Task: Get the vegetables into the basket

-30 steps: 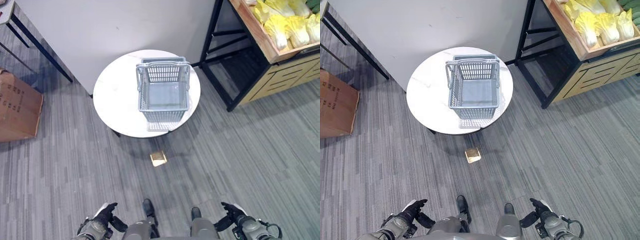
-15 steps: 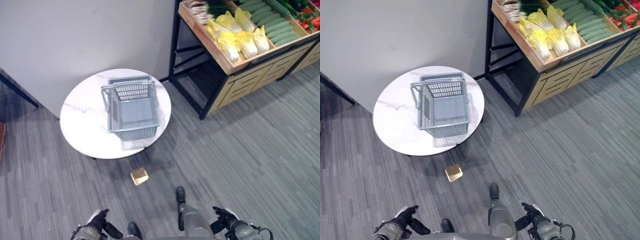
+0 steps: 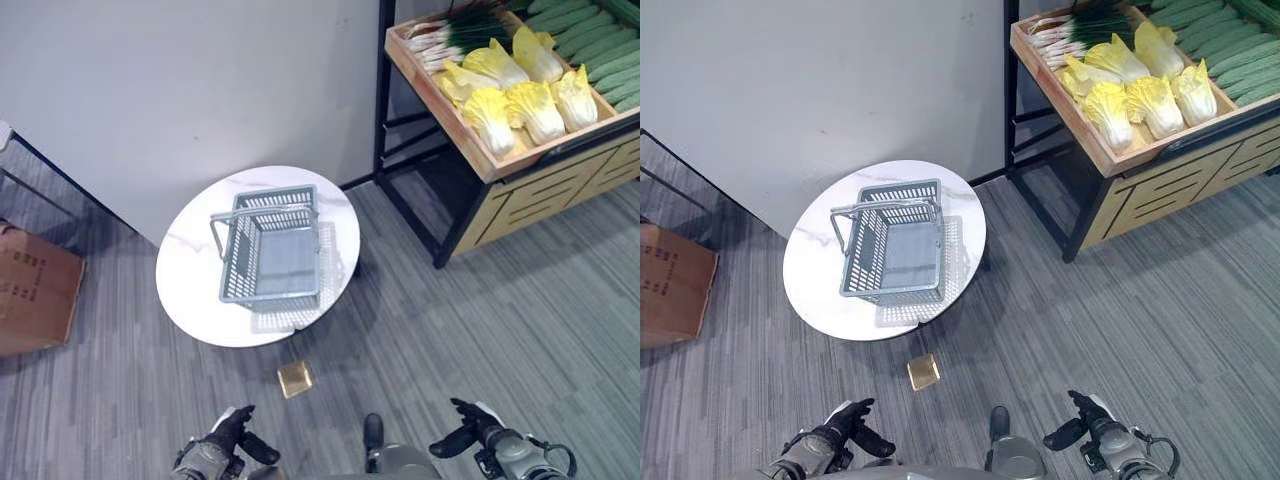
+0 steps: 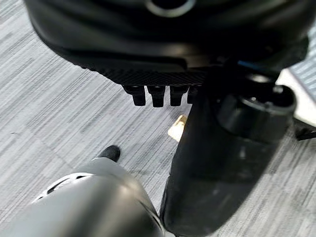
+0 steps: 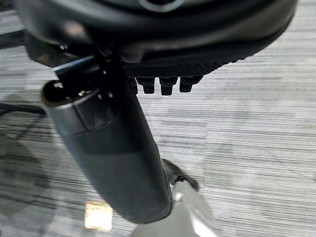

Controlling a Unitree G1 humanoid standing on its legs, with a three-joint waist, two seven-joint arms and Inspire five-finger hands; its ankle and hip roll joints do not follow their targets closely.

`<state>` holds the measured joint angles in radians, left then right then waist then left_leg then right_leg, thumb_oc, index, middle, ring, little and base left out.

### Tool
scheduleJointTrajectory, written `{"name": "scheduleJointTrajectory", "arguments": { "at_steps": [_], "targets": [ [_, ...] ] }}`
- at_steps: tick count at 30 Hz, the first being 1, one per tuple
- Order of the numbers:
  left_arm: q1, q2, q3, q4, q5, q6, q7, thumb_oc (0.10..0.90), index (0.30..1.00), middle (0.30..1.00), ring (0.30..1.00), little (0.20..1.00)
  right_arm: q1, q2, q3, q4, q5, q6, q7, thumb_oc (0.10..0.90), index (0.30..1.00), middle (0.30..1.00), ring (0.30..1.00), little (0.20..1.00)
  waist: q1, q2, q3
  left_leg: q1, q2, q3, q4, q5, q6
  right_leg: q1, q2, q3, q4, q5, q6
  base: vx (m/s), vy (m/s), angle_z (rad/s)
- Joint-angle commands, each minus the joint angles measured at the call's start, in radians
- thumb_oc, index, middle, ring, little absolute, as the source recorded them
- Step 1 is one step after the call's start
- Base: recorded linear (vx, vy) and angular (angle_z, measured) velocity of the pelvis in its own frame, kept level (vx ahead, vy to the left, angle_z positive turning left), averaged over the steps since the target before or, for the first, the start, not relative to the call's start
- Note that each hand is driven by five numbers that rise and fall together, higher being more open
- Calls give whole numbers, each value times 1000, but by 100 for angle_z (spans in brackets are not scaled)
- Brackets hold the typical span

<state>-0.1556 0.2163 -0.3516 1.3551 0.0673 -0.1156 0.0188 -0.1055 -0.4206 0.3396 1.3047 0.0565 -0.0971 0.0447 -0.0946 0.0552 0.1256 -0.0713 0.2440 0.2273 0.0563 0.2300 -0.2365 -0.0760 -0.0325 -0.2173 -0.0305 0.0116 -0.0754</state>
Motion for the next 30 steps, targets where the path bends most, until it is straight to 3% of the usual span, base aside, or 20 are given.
{"name": "scheduleJointTrajectory", "arguments": {
  "at_steps": [1, 3, 7, 17, 21, 25, 29, 30],
  "targets": [
    [13, 41, -11, 7, -12, 6, 7, 900, 1000, 1000, 1000, 1000, 0, -14, -2, 0, 19, -19, -1, 900, 1000, 1000, 1000, 1000, 6, -14, 52, -20, -36, 40, -26, -83, 85, -28, -79, 116, 78, 29, 159, 66, 63, -11],
    [15, 40, -11, 3, -16, 4, 3, 900, 1000, 1000, 1000, 1000, 2, -13, 0, -4, 13, -22, 1, 900, 1000, 1000, 1000, 1000, 14, -4, 57, -35, -28, 39, -64, -51, 78, -21, -81, 117, 81, 24, 161, 97, 117, -13],
    [21, 37, -10, -1, -21, 4, -2, 900, 1000, 1000, 1000, 1000, 7, 5, 7, 6, 2, -19, 3, 900, 1000, 1000, 1000, 1000, 11, 6, 48, 30, -42, 71, -124, -69, 86, -12, -82, 135, 77, 24, 173, 90, 182, -43],
    [18, 57, -11, -19, -20, -6, -9, 900, 1000, 1000, 1000, 1000, -13, 51, 22, -8, -8, -14, 5, 900, 1000, 1000, 1000, 1000, 26, -35, 32, 74, -127, 135, -139, -153, 147, -31, -156, 195, 55, 94, 245, 23, 198, -12],
    [12, 73, -13, -26, -22, -9, -11, 900, 1000, 1000, 1000, 1000, -18, 68, 31, -15, -8, -13, 5, 900, 1000, 1000, 1000, 1000, 30, -53, 40, 78, -157, 135, -144, -175, 176, -69, -174, 218, 120, 124, 269, -30, 163, -3],
    [2, 82, -10, -28, -35, -11, -8, 900, 1000, 1000, 1000, 1000, -23, 74, 35, -19, 0, -14, 3, 900, 1000, 1000, 1000, 1000, 30, -57, 49, 78, -161, 122, -144, -183, 177, -97, -166, 249, 162, 132, 272, -19, 46, -6],
    [-5, 88, -9, -28, -49, -15, -7, 900, 1000, 1000, 1000, 1000, -27, 77, 36, -17, 11, -17, -2, 900, 1000, 1000, 1000, 1000, 34, -63, 49, 78, -153, 121, -144, -183, 165, -117, -171, 249, 102, 144, 266, 21, -74, 7],
    [-9, 92, -5, -27, -57, -16, -6, 900, 1000, 1000, 1000, 1000, -26, 79, 33, -12, 17, -20, -8, 900, 1000, 1000, 1000, 1000, 34, -76, 46, 82, -142, 108, -144, -178, 152, -120, -173, 235, 49, 150, 262, 45, -200, 36]
  ]
}}
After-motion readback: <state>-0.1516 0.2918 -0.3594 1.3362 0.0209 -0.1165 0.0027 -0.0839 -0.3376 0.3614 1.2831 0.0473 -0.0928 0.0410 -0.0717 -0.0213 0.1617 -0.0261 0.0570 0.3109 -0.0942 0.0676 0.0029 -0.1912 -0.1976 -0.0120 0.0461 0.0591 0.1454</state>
